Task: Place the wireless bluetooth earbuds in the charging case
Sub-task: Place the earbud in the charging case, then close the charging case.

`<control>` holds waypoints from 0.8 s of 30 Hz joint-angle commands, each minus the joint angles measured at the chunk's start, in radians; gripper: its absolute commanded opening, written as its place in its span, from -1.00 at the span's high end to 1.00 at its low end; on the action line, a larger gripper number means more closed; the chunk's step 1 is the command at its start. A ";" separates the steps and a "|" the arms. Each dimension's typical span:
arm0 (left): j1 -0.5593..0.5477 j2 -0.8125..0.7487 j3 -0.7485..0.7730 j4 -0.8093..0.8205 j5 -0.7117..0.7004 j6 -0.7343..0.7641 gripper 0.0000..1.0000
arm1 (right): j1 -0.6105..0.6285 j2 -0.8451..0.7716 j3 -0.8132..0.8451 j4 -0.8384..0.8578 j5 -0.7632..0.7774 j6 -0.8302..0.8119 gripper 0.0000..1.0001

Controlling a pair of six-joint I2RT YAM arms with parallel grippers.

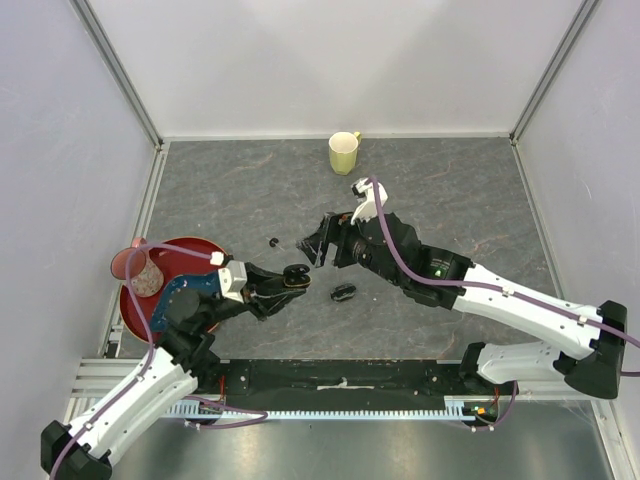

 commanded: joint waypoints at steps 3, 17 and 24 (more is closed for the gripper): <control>-0.001 0.083 0.079 0.094 0.069 -0.026 0.95 | -0.038 0.017 0.006 -0.036 -0.125 0.025 -0.77; -0.001 0.169 0.109 0.137 0.081 -0.011 0.95 | -0.092 0.063 -0.006 -0.066 -0.259 0.033 -0.77; -0.001 0.180 0.107 0.138 0.048 -0.003 0.95 | -0.091 0.051 -0.042 -0.065 -0.294 0.023 -0.77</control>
